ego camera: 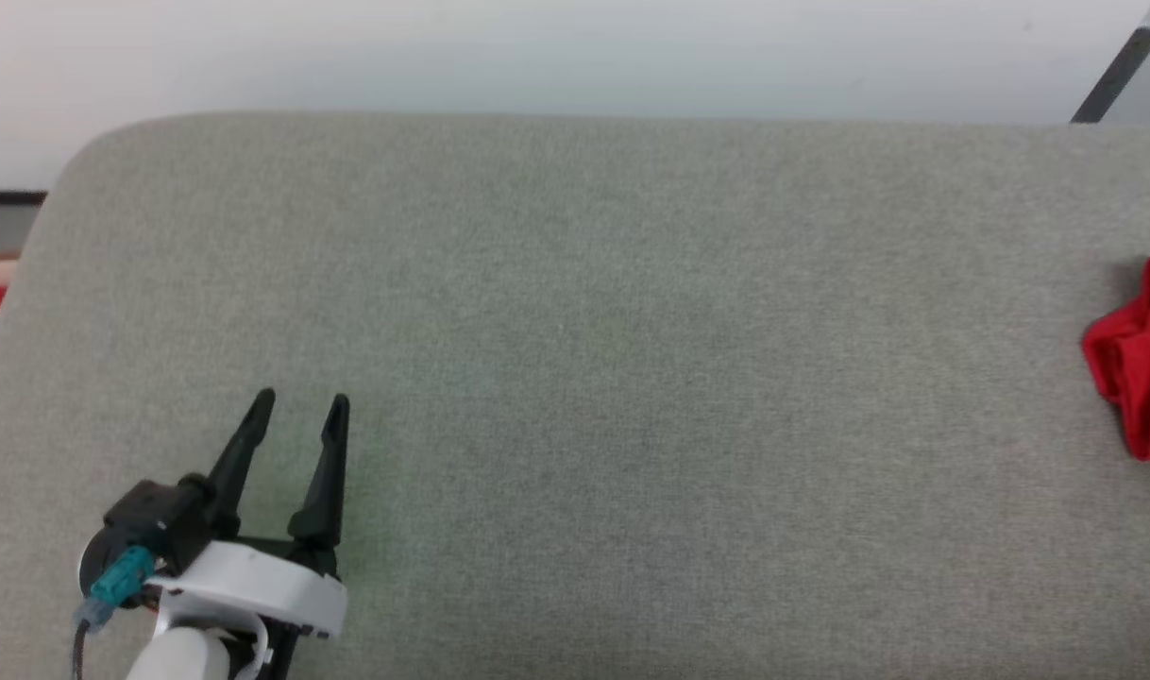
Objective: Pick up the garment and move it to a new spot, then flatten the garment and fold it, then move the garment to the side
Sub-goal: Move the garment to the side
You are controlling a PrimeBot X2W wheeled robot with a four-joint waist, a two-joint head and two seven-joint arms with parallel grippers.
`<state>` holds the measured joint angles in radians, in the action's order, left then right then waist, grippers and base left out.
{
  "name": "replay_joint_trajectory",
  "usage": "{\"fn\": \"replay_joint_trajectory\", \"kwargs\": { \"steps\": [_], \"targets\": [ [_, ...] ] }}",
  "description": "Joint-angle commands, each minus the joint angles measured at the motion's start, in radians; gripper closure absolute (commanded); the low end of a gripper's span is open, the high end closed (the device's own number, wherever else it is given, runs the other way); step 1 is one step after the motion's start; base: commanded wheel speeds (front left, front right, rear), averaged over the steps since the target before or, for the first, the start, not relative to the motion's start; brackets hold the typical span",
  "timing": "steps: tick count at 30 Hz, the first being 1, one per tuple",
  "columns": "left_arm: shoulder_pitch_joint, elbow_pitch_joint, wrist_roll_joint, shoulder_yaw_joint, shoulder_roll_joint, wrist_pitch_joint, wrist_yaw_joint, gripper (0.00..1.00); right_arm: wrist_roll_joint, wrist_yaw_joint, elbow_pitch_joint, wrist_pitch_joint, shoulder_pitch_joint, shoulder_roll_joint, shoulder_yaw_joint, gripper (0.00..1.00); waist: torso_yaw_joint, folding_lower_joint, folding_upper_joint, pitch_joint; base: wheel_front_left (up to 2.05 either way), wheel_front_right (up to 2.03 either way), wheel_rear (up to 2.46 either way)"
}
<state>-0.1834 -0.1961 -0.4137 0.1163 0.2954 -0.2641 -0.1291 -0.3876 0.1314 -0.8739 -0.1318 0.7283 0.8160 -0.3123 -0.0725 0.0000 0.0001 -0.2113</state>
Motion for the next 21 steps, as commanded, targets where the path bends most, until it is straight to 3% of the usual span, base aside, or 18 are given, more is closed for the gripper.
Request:
{"fn": "replay_joint_trajectory", "kwargs": {
  "steps": [1, 9, 21],
  "targets": [
    [0.013, -0.003, -0.002, -0.005, 0.003, 0.001, -0.002, 0.0, -0.002, -0.001, 0.008, 0.016, -0.009, -0.013, 0.008, 0.0, 0.02, 0.0, -0.0001, 0.034, 0.0, 0.0, 0.0],
    [0.073, -0.016, 0.009, -0.025, 0.005, 0.001, -0.002, 0.0, 0.004, -0.001, 0.106, 0.172, -0.126, -0.159, 0.084, 0.0, 0.058, 0.0, -0.0001, 0.134, 0.0, 0.0, 0.0],
    [0.166, 0.005, 0.01, -0.079, 0.01, 0.001, -0.002, 0.0, 0.083, -0.001, 0.369, 0.329, -0.437, -0.391, 0.221, 0.0, 0.092, 0.0, -0.0001, 0.225, 0.0, 0.0, 0.0]
  ]
}}
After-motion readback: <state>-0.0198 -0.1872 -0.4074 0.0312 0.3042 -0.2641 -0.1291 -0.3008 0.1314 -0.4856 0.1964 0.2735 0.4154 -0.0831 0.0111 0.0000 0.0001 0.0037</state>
